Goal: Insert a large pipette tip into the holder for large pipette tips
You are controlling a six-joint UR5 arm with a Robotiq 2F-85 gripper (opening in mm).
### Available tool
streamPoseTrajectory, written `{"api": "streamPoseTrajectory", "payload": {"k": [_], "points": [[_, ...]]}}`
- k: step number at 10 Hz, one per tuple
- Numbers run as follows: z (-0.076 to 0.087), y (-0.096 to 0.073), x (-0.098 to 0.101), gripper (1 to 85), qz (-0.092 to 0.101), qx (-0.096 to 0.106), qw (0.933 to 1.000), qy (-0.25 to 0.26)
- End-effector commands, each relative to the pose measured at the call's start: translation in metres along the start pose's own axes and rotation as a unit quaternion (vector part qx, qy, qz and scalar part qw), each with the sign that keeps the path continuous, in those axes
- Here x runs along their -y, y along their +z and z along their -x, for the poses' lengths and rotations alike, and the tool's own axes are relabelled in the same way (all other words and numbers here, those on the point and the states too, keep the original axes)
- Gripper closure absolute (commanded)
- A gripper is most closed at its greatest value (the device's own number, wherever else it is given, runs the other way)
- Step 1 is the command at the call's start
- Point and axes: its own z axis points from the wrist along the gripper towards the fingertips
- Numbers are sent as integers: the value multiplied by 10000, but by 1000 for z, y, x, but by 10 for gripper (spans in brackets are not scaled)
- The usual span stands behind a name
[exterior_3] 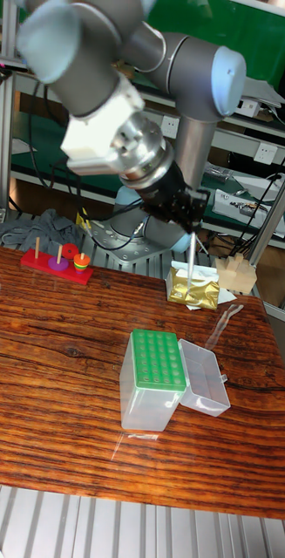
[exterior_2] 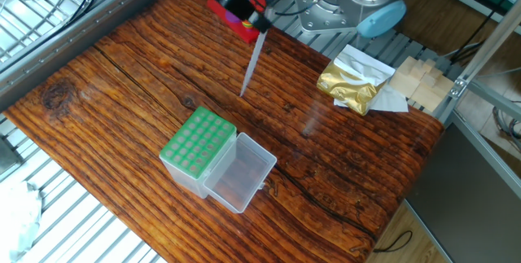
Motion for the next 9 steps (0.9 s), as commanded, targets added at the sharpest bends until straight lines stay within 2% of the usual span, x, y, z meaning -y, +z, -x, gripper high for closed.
{"api": "streamPoseTrajectory", "payload": {"k": [1, 3, 4, 6, 8, 9], "points": [[21, -5, 17, 847, -876, 531, 9942, -340], [27, -16, 10, 847, -1012, 678, 9916, -427], [28, -21, 11, 847, -1250, 713, 9886, -441], [26, -26, 22, 847, -1651, 648, 9823, -598], [21, -27, 39, 847, -2058, 507, 9754, -600], [25, -32, 50, 847, -2325, 526, 9693, -597]]}}
